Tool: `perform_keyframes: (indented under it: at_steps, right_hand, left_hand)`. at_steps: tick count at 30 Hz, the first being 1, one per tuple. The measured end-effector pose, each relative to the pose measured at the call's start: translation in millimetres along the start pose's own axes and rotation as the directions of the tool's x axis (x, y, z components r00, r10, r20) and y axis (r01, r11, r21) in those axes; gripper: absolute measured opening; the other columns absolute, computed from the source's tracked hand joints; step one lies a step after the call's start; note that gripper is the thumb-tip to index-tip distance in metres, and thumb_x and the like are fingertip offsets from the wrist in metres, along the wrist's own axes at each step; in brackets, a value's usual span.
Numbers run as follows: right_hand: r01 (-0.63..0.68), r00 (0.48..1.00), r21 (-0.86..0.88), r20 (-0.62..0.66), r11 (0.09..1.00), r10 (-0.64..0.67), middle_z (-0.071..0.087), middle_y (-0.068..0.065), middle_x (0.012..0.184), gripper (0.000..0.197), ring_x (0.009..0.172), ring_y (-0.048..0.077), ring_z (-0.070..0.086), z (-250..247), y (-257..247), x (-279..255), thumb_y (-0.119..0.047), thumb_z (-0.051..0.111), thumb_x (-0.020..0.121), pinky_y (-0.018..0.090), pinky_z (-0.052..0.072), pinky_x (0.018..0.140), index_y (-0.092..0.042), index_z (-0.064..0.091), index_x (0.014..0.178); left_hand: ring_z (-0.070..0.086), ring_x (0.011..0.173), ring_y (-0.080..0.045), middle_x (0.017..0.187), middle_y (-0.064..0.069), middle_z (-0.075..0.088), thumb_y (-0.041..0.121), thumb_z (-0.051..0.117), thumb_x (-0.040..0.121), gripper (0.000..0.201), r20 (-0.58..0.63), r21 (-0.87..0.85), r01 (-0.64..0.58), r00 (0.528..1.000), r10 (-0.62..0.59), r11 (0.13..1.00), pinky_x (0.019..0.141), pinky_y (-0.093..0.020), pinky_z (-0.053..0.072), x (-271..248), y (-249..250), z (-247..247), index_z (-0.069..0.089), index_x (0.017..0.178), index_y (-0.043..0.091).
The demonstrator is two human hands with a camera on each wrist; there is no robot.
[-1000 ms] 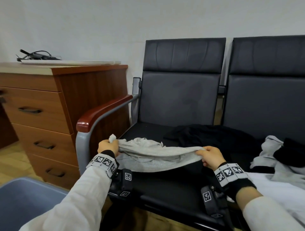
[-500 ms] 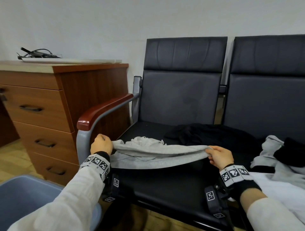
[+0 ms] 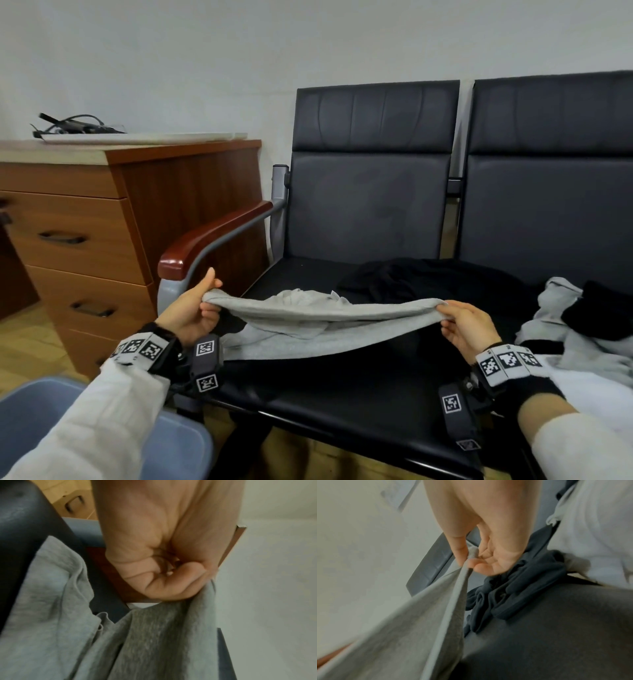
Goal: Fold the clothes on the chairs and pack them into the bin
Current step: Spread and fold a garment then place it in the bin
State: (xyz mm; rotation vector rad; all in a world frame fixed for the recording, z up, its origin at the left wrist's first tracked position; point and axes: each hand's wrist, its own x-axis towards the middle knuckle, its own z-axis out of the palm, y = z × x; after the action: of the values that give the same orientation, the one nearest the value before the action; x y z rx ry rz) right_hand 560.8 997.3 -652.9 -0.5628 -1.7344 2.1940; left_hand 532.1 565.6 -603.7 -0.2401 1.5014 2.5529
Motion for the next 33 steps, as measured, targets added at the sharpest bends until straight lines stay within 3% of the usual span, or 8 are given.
perform_keyframes:
  at_steps: [4,7,11,18,26,29,31,33]
  right_hand:
    - [-0.128,0.991,0.198,0.052,0.972,0.12,0.056,0.002,0.075,0.006,0.065,0.009,0.051,-4,-2,-2,-0.005,0.059,0.09,0.014,0.048,0.044,-0.01,0.061,0.093]
    - [-0.119,0.993,0.222,0.042,0.968,0.113,0.059,0.002,0.081,0.009,0.071,0.009,0.055,-4,1,-2,-0.007,0.058,0.092,0.015,0.05,0.046,-0.011,0.059,0.1]
    - [-0.082,0.997,0.211,0.018,0.974,0.08,0.057,0.003,0.08,0.011,0.065,0.01,0.051,-2,0,-5,-0.005,0.051,0.095,0.016,0.049,0.045,-0.013,0.057,0.091]
    - [-0.098,0.994,0.151,-0.024,0.984,0.103,0.051,0.002,0.074,0.033,0.058,0.009,0.041,-2,-2,-6,0.001,0.033,0.096,0.019,0.046,0.047,-0.018,0.061,0.091]
    - [-0.248,0.965,0.509,0.06,0.824,0.254,0.053,0.008,0.092,0.019,0.063,0.008,0.042,-6,-8,-4,-0.006,0.039,0.097,0.028,0.047,0.07,-0.008,0.058,0.092]
    - [-0.259,0.966,0.43,0.104,0.865,0.238,0.051,0.008,0.083,0.019,0.064,0.012,0.043,-7,-9,-7,-0.011,0.042,0.091,0.028,0.048,0.08,-0.002,0.057,0.096]
    - [-0.197,0.98,0.238,0.051,0.951,0.19,0.048,0.005,0.074,0.017,0.063,0.011,0.044,-6,-4,-4,-0.003,0.05,0.088,0.026,0.052,0.074,-0.001,0.06,0.101]
    - [-0.066,0.997,-0.067,-0.037,0.996,0.063,0.056,0.005,0.072,0.016,0.066,0.013,0.052,-7,3,-2,0.003,0.059,0.085,0.028,0.055,0.072,-0.001,0.067,0.099]
  left_hand:
    - [0.064,0.054,-0.004,0.065,-0.001,0.064,0.024,0.057,0.09,0.013,-0.041,-0.177,-0.024,0.999,0.017,0.984,0.059,-0.013,0.056,0,-3,-2,0.059,0.083,0.013]
    - [0.062,0.084,-0.013,0.094,-0.008,0.062,0.003,0.051,0.094,0.009,-0.117,-0.014,-0.11,0.987,0.107,0.994,0.098,-0.025,0.049,4,-12,0,0.059,0.099,0.002]
    - [0.057,0.077,-0.018,0.082,-0.009,0.057,0.008,0.056,0.093,0.016,-0.288,0.313,-0.125,0.932,0.219,0.942,0.065,-0.029,0.057,8,-19,2,0.057,0.107,0.003]
    - [0.054,0.073,-0.017,0.086,-0.006,0.056,0.007,0.051,0.094,0.015,-0.346,0.328,-0.157,0.898,0.273,0.931,0.065,-0.028,0.047,11,-12,-4,0.057,0.085,0.016]
    - [0.057,0.089,-0.018,0.099,-0.006,0.06,0.005,0.038,0.095,0.029,-0.216,0.253,-0.178,0.948,0.234,0.951,0.076,-0.027,0.047,10,-9,-10,0.064,0.103,0.012]
    - [0.058,0.087,-0.018,0.097,-0.007,0.061,0.001,0.047,0.093,0.026,-0.25,0.336,-0.177,0.93,0.269,0.925,0.079,-0.027,0.048,13,-13,-10,0.062,0.112,0.009]
    - [0.059,0.092,-0.023,0.103,-0.012,0.063,0.001,0.056,0.09,0.026,-0.277,0.52,-0.152,0.901,0.334,0.841,0.085,-0.033,0.05,16,-17,-15,0.063,0.114,0.005]
    - [0.06,0.103,-0.029,0.113,-0.015,0.065,0.006,0.061,0.087,0.026,-0.259,0.802,-0.076,0.85,0.459,0.592,0.096,-0.038,0.048,18,-20,-21,0.067,0.113,0.007]
